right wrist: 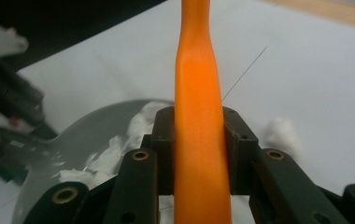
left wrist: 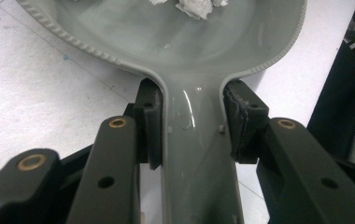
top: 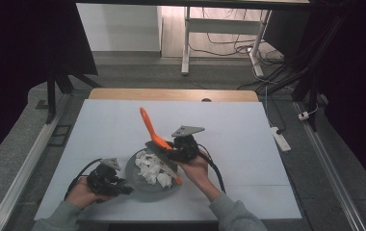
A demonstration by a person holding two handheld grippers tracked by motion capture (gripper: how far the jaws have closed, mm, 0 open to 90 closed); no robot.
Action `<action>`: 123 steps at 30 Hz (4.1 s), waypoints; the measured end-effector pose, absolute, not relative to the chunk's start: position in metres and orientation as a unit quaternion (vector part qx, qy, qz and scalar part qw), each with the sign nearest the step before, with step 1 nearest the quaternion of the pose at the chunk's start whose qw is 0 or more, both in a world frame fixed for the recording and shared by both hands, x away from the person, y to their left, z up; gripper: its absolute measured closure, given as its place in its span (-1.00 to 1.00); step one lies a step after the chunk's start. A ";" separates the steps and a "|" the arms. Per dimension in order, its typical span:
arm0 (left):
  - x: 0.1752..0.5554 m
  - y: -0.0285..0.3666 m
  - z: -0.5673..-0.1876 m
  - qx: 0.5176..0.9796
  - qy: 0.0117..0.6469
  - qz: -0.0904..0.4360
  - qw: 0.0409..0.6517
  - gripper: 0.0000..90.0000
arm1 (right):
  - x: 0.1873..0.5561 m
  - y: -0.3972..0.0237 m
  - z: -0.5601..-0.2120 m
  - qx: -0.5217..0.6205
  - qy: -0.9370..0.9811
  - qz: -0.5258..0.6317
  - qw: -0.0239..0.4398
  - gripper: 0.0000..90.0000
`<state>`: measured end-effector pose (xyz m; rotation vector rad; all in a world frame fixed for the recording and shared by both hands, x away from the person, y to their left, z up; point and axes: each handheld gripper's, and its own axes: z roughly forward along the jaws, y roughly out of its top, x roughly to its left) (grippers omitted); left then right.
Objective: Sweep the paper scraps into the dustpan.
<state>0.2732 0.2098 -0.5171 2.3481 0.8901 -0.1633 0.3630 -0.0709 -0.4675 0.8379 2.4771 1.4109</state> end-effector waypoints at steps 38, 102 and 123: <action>0.277 0.217 -0.521 0.875 0.366 -0.060 0.311 0.36 | 0.457 -0.089 -0.484 0.351 0.835 0.394 0.156 0.55; 0.284 0.208 -0.525 0.869 0.376 -0.059 0.316 0.37 | 0.439 -0.062 -0.486 0.308 0.873 0.358 0.121 0.55; 0.284 0.208 -0.526 0.868 0.377 -0.061 0.317 0.37 | 0.375 -0.060 -0.446 0.244 0.859 0.442 0.085 0.55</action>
